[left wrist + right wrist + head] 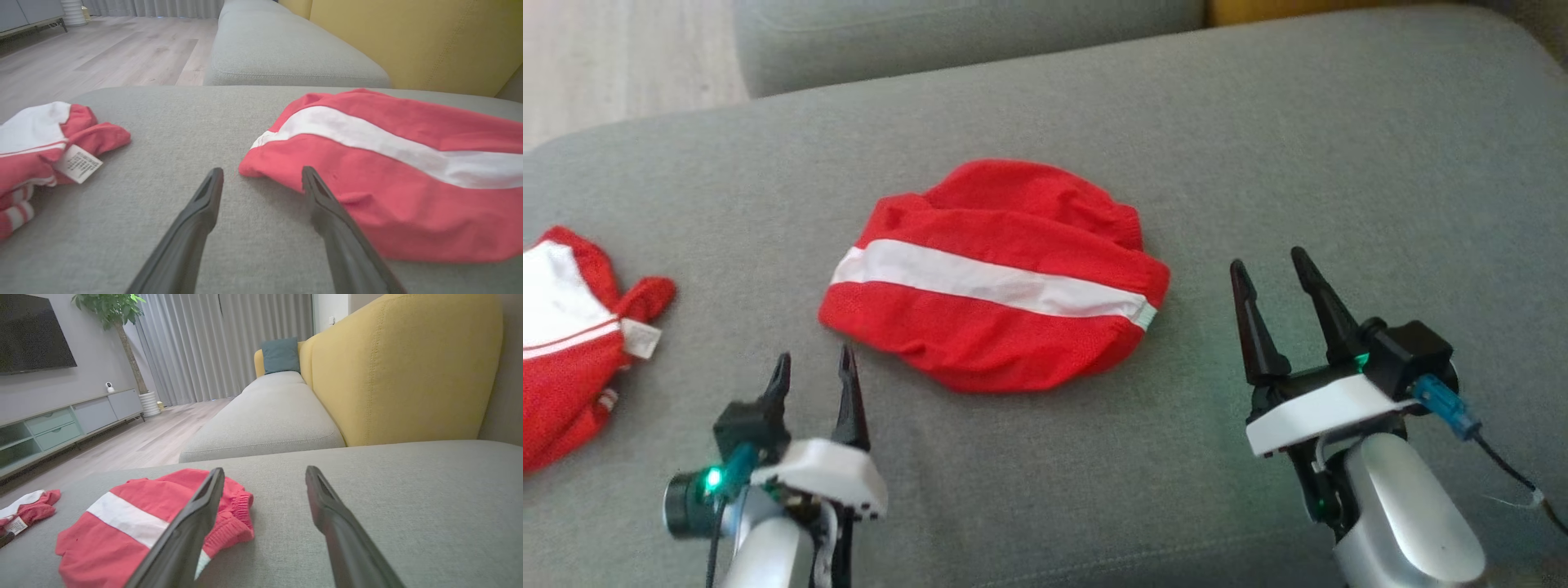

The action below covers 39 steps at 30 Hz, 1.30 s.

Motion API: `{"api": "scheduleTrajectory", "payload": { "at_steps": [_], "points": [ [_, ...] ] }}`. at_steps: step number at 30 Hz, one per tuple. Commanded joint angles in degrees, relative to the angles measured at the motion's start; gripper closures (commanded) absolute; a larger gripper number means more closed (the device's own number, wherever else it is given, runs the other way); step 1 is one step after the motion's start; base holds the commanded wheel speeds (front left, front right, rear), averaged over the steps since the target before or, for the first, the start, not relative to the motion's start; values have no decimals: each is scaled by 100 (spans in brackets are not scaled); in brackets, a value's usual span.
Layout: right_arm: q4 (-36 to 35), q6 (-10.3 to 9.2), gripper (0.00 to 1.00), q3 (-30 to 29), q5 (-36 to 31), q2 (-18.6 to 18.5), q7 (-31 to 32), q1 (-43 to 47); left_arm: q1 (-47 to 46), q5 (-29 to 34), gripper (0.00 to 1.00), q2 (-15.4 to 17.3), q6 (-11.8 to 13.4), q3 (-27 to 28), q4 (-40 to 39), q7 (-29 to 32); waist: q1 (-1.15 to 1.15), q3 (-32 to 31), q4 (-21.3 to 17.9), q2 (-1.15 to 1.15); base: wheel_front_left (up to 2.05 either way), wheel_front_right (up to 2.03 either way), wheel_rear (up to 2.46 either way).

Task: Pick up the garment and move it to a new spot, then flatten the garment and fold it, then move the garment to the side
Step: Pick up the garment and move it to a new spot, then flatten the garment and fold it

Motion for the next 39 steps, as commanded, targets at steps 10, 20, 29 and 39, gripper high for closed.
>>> {"api": "scheduleTrajectory", "payload": {
  "at_steps": [10, 20, 29, 39],
  "points": [
    [178, -5, 0, 276, 163, 59, -62, 134, 523, 179, 0, 72, -16, 481, -768, -32, 0, -331, 334, 0, 0, 0, 0],
    [608, -5, 0, 348, 408, 59, -62, 136, 392, 84, 0, 71, -32, 172, -891, -32, 0, -135, 652, 0, 0, 0, 0],
    [995, -5, 0, 431, 791, 59, -62, -97, 250, 92, 0, 70, -87, -32, -883, -32, 0, 110, 998, 0, 0, 0, 0],
    [1172, -5, 0, 471, 1125, 59, -62, -258, 158, 134, 0, 70, -114, -88, -840, -32, 0, 270, 1179, 0, 0, 0, 0]
  ]
}}
